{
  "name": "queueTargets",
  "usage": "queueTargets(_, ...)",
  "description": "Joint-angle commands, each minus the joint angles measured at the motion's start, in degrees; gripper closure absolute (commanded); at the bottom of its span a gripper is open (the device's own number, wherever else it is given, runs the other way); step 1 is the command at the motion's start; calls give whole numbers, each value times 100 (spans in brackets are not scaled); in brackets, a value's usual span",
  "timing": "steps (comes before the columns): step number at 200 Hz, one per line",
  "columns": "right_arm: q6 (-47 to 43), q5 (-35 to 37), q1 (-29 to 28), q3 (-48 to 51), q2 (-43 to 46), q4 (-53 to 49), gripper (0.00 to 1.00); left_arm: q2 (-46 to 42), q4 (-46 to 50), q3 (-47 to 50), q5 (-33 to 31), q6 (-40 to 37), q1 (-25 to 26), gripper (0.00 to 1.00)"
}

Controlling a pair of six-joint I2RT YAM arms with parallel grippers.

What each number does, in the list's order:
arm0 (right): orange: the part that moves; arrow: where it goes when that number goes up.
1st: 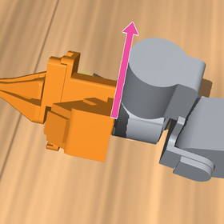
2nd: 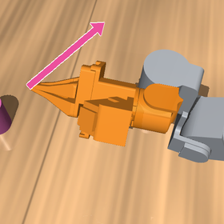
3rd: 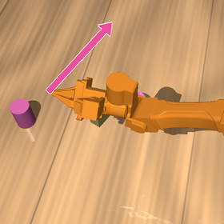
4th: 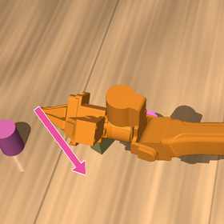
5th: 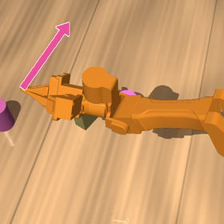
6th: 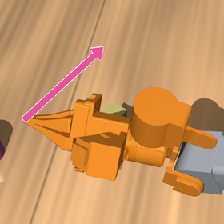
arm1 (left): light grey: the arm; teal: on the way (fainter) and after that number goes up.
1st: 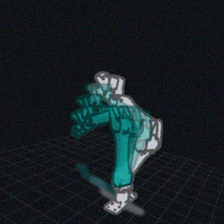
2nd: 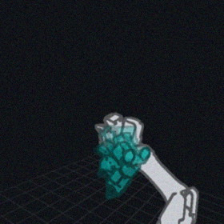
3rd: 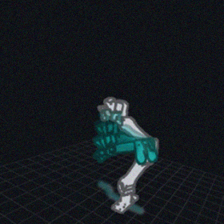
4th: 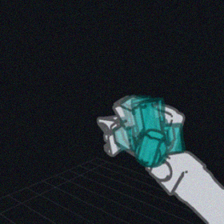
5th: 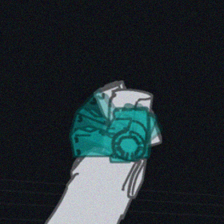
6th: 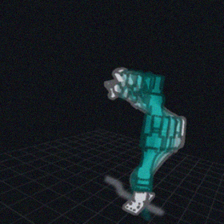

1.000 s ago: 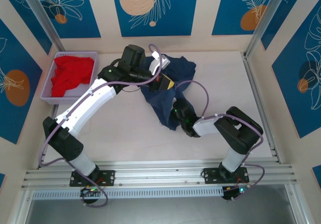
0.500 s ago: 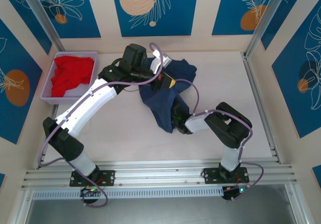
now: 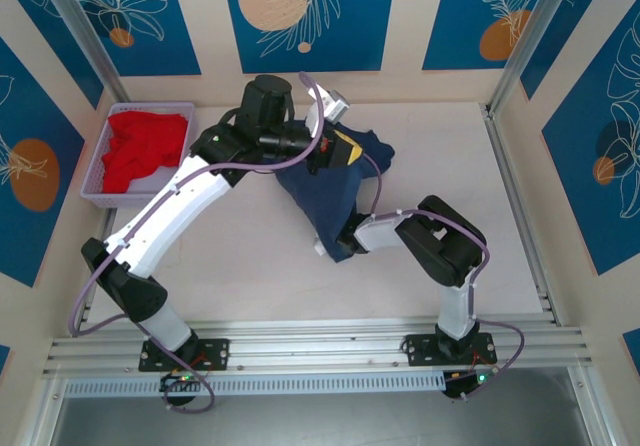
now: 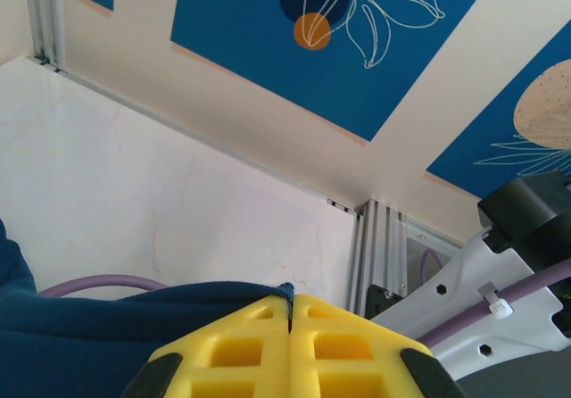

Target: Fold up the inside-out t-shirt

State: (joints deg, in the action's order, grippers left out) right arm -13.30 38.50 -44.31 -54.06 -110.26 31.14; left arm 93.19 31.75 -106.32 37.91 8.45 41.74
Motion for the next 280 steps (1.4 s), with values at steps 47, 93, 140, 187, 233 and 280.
queueTargets(47, 839, 393, 373, -989, -99, -1924, 36, -568, -188, 459, 171, -64, 474, 100)
queueTargets(93, 709, 54, 615, -608, 297, -1924, 32, -911, 83, 677, -921, -328, 502, 100)
queueTargets(140, 361, -1431, 643, 925, 1860, -837, 30, -897, 450, 661, -2478, -652, 408, 100)
queueTargets(187, 295, -1903, 618, 1341, 2447, -138, 31, -642, 424, 574, -1990, -584, 379, 100)
queueTargets(233, 195, -1251, 553, 1057, 2240, -190, 31, -486, 472, 481, -1842, -511, 378, 100)
queueTargets(280, 337, 1, 625, 306, 1341, -1437, 31, -712, 67, 487, -1409, -360, 378, 100)
